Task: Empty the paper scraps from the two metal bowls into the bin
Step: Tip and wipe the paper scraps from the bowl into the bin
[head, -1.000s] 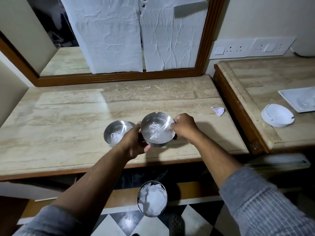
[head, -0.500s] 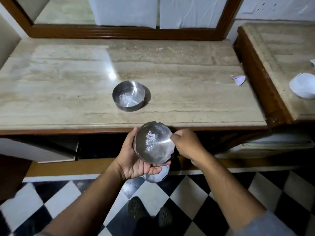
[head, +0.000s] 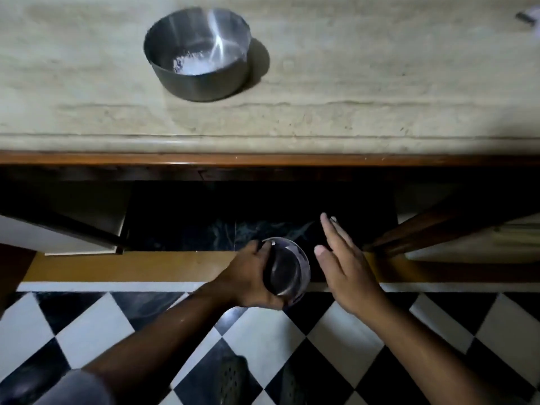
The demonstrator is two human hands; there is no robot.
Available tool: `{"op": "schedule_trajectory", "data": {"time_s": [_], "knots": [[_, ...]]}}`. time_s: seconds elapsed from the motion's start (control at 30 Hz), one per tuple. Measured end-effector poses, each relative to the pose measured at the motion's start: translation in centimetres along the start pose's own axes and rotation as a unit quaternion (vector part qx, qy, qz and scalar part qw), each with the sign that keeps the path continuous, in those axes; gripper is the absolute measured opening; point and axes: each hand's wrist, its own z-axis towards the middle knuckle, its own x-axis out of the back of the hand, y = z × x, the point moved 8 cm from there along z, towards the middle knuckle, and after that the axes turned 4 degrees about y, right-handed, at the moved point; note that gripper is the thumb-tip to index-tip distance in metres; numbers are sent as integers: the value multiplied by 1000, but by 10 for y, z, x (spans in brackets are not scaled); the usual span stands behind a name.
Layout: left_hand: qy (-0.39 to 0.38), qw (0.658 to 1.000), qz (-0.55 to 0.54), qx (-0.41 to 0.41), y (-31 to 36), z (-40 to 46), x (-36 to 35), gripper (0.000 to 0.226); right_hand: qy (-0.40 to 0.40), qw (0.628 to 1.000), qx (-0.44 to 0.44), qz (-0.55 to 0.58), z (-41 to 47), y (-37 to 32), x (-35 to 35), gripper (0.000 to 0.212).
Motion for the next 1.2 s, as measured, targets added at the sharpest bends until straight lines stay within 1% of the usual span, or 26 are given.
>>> {"op": "schedule_trajectory", "data": {"time_s": [0.03, 0.07, 0.1, 0.17, 0.27, 0.3, 0.33, 0.37, 0.43, 0.47, 0.5, 0.53, 0.63, 0.67, 0.7, 0.73, 0.8, 0.83, 0.87, 0.9, 0.97, 1.0, 1.03, 1.1, 1.13, 1.2], "knots": [[7, 998, 60, -29, -9, 7, -13, 124, -2, 996, 69, -55, -3, 0, -9, 73], [20, 993, 101, -54, -12, 12, -20, 130, -1, 987, 126, -101, -7, 0, -17, 78], [40, 990, 117, -70, -14, 17, -25, 133, 11, 975, 169, -142, -10, 1, -26, 82], [77, 985, 126, -89, -21, 30, -34, 138, 45, 959, 214, -182, -14, 2, -36, 91], [91, 981, 135, -103, -38, 53, -53, 136, 104, 944, 258, -178, -21, 1, -42, 98], [96, 980, 137, -104, -42, 61, -58, 133, 113, 940, 264, -186, -22, 7, -49, 100], [107, 980, 135, -104, -43, 67, -62, 129, 97, 937, 262, -211, -21, 18, -62, 103], [113, 979, 133, -104, -46, 75, -67, 127, 52, 934, 248, -253, -17, 36, -82, 107], [98, 978, 142, -115, -46, 85, -79, 125, -105, 917, 190, -334, -13, 82, -128, 118], [86, 976, 156, -125, -46, 88, -81, 124, -160, 910, 162, -346, -14, 98, -143, 120], [75, 975, 163, -130, -48, 89, -85, 124, -183, 907, 145, -350, -16, 108, -149, 121], [77, 976, 157, -127, -54, 90, -90, 125, -177, 910, 142, -346, -16, 109, -150, 120], [68, 981, 138, -115, -65, 92, -97, 125, -46, 932, 181, -310, -11, 80, -118, 117], [70, 981, 140, -114, -64, 91, -99, 126, -17, 937, 184, -296, -10, 77, -111, 116], [78, 980, 138, -117, -64, 93, -98, 128, -14, 936, 188, -297, -8, 83, -112, 116], [89, 979, 132, -125, -63, 95, -98, 129, -49, 929, 184, -317, -4, 92, -122, 119], [83, 978, 136, -133, -64, 98, -103, 130, -155, 906, 166, -358, -4, 121, -151, 127], [78, 978, 136, -134, -67, 96, -105, 128, -174, 904, 161, -357, -5, 127, -159, 129], [88, 978, 128, -137, -70, 93, -106, 125, -164, 905, 165, -355, -5, 124, -159, 128], [94, 980, 111, -136, -73, 92, -105, 123, -135, 909, 181, -350, -3, 113, -151, 127], [111, 980, 80, -144, -87, 97, -113, 119, -44, 926, 214, -308, 5, 92, -139, 125], [121, 977, 73, -160, -82, 95, -115, 117, -21, 928, 220, -300, 3, 88, -135, 125], [131, 974, 70, -171, -77, 93, -116, 115, -45, 923, 220, -313, 2, 92, -140, 127], [145, 968, 71, -194, -70, 91, -119, 114, -156, 891, 221, -365, -2, 113, -172, 130], [149, 965, 66, -207, -70, 91, -122, 114, -194, 877, 213, -384, -4, 126, -183, 128], [156, 967, 52, -193, -75, 91, -123, 119, -215, 863, 208, -408, 2, 138, -189, 125]]}}
